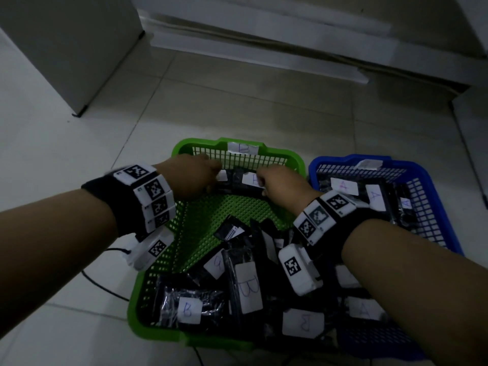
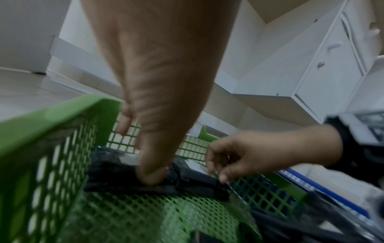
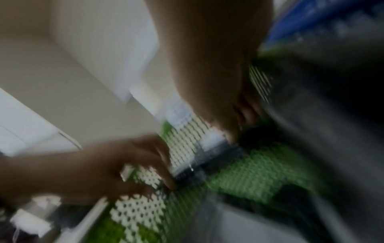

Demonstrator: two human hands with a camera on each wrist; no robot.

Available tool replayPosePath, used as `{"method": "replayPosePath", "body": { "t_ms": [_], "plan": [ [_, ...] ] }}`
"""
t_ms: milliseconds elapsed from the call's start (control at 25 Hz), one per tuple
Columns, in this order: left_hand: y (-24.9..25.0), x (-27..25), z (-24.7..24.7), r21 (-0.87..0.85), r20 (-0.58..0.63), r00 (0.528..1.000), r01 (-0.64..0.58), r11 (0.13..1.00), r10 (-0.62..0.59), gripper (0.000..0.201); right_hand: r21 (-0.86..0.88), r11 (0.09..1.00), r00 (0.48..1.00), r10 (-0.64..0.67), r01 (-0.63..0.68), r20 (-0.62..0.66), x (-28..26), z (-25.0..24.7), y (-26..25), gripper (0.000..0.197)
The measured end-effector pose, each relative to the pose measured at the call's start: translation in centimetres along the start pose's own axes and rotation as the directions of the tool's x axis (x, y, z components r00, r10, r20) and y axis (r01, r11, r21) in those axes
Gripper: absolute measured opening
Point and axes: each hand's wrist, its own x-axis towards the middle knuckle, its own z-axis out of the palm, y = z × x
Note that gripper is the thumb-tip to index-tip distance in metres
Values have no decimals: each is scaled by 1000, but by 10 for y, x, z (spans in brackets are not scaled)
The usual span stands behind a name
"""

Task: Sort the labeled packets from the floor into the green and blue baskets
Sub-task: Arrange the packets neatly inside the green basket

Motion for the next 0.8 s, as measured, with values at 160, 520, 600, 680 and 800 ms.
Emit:
{"method": "replayPosePath", "body": {
  "t_ms": [160,520,600,680,800],
  "plan": [
    [37,5,-1,-244,67,981,-160,957,181,54,150,983,942,-146,105,301,-21,-8,-9,28],
    [50,2,12,-236,111,991,-45,971,73,27,354,935,868,-149,-33,475,-29,-30,-5,24],
    [38,-2,5,-283,80,997,18,959,5,31,520,828,934,14,-212,357,-26,-35,-2,19],
    [33,-5,2,-316,88,996,28,948,0,47,641,694,945,249,-328,214,-23,-35,0,16],
    [42,-2,8,-314,152,988,48,948,0,62,716,591,902,413,-372,128,-22,-28,0,14]
  ]
}}
